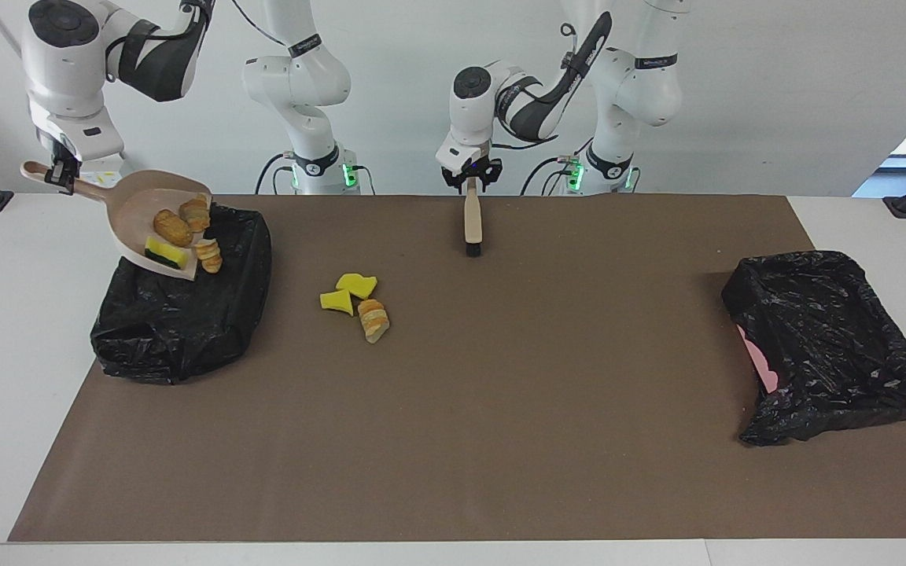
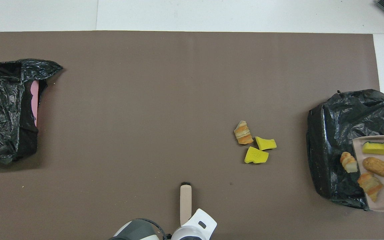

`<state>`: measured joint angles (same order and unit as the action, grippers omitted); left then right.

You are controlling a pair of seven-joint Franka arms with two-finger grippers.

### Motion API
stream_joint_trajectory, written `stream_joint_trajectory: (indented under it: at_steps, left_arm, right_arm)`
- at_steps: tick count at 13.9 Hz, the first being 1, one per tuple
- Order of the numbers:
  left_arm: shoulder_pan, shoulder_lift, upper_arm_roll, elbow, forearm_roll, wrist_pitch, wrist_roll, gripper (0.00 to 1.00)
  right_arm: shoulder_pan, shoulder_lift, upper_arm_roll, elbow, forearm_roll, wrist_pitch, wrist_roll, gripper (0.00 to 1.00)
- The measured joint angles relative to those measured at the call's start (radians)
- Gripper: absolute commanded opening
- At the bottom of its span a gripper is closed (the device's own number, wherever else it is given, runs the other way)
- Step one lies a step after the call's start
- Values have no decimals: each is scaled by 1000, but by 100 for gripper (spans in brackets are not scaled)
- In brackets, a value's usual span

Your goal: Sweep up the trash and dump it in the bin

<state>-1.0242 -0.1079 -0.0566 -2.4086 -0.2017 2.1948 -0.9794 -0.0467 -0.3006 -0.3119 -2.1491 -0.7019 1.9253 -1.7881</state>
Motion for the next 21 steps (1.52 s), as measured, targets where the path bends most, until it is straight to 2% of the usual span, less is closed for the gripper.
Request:
stream_joint_trajectory:
  at_steps: [2,5,7,9,11,13,17,19,21]
  left_arm:
    - [83,0,4,80,19,-62,79,100]
    - [224,14,13,236,177,-138,235,100]
    - [321,30,16,336,210,-151,353,100]
    - [417,40,18,439,216,-193,504,100]
    - [492,43,18,534,217,-263,632,100]
    - [560,44,19,644,217,-371,737,100]
    - [715,37,24,829,216,-605,933,100]
    - [775,37,27,883,196,-691,984,100]
    - [787,38,27,913,185,-727,989,100]
  right_arm:
    - [0,13,-2,0,-14,12,0,0]
    - [0,20,-2,4,-41,14,88,0]
    - [-1,24,-4,12,-52,8,181,0]
    - [0,31,-4,34,-64,-62,201,0]
    - [2,31,7,41,-113,-112,136,0]
    - [4,30,26,47,-161,-106,44,0]
    - [6,30,42,35,-188,24,-132,0]
    - [6,30,60,31,-188,18,-146,0]
    - [6,24,85,33,-190,-16,-147,0]
